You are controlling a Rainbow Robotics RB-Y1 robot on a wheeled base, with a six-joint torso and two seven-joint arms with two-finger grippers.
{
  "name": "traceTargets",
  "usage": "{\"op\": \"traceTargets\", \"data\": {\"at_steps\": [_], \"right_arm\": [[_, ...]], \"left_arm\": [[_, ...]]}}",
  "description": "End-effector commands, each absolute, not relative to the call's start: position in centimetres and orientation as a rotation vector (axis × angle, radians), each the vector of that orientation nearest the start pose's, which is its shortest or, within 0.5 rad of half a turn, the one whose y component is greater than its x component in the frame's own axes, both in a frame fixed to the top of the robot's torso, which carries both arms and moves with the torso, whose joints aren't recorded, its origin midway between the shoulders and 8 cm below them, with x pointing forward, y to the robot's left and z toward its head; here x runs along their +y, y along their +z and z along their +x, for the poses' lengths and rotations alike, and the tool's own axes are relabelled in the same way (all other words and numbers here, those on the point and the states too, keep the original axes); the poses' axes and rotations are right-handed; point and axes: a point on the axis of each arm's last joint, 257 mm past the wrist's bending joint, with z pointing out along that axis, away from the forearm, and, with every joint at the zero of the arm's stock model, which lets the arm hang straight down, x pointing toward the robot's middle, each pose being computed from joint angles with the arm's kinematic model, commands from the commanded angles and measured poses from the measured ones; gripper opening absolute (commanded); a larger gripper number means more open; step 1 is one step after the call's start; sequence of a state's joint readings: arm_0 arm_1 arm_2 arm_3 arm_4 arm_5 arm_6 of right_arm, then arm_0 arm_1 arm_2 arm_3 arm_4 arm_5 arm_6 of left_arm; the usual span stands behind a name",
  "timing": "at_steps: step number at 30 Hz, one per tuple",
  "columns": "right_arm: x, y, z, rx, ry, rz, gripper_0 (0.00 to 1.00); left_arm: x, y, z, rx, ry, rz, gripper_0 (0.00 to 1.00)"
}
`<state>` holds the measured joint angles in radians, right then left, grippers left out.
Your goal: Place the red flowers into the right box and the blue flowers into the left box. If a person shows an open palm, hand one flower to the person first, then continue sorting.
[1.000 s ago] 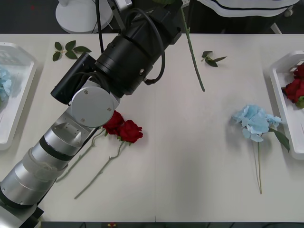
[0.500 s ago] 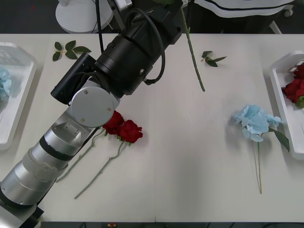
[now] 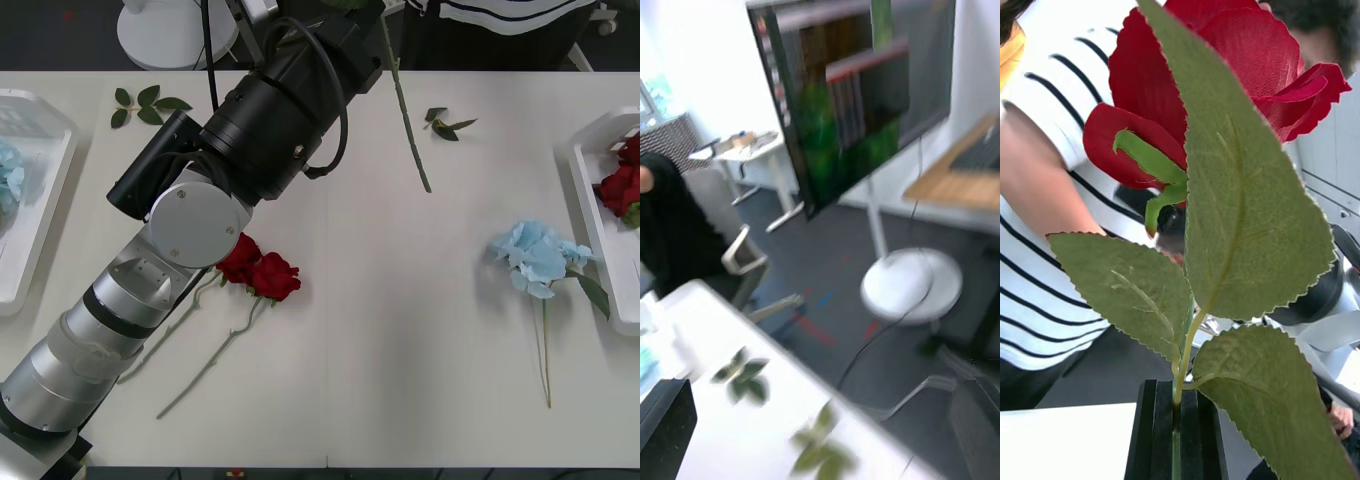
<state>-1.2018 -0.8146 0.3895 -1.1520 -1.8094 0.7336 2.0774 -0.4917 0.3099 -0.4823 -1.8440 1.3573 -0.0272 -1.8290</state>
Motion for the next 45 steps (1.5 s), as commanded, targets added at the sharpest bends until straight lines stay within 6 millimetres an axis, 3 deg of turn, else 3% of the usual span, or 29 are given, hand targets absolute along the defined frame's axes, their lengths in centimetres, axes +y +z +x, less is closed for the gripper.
{"op": "traceTargets", "data": {"at_steps": [1, 7, 12, 15, 18, 23, 31, 41, 45], "right_arm": [[-13.1, 18.1, 61.8, 1.665, 0.648, -0.657, 1.00], [-16.9, 8.9, 58.6, 2.029, 0.646, -0.659, 1.00], [-20.1, 1.1, 55.1, 2.290, 0.600, -0.550, 1.00], [-21.5, -2.4, 53.0, 2.396, 0.551, -0.507, 1.00], [-22.8, -4.4, 51.3, 2.428, 0.495, -0.523, 1.00], [-23.3, -5.8, 48.6, 2.421, 0.520, -0.641, 1.00], [-24.0, -3.7, 46.0, 2.290, 0.663, -0.896, 1.00], [-22.0, -3.2, 43.7, 2.105, 0.846, -1.006, 1.00], [-20.0, -3.9, 43.1, 2.045, 0.903, -0.994, 1.00]], "left_arm": [[-4.8, 9.4, 47.7, 1.095, -1.280, 0.095, 0.00], [-4.8, 9.4, 47.7, 1.095, -1.280, 0.095, 0.00], [-4.8, 9.4, 47.7, 1.095, -1.280, 0.095, 0.00], [-4.8, 9.4, 47.7, 1.095, -1.280, 0.095, 0.00], [-4.8, 9.4, 47.7, 1.095, -1.280, 0.095, 0.00], [-4.8, 9.4, 47.7, 1.095, -1.280, 0.095, 0.00], [-4.8, 9.4, 47.7, 1.095, -1.280, 0.095, 0.00], [-4.8, 9.4, 47.7, 1.095, -1.280, 0.095, 0.00], [-4.8, 9.4, 47.7, 1.095, -1.280, 0.095, 0.00]]}}
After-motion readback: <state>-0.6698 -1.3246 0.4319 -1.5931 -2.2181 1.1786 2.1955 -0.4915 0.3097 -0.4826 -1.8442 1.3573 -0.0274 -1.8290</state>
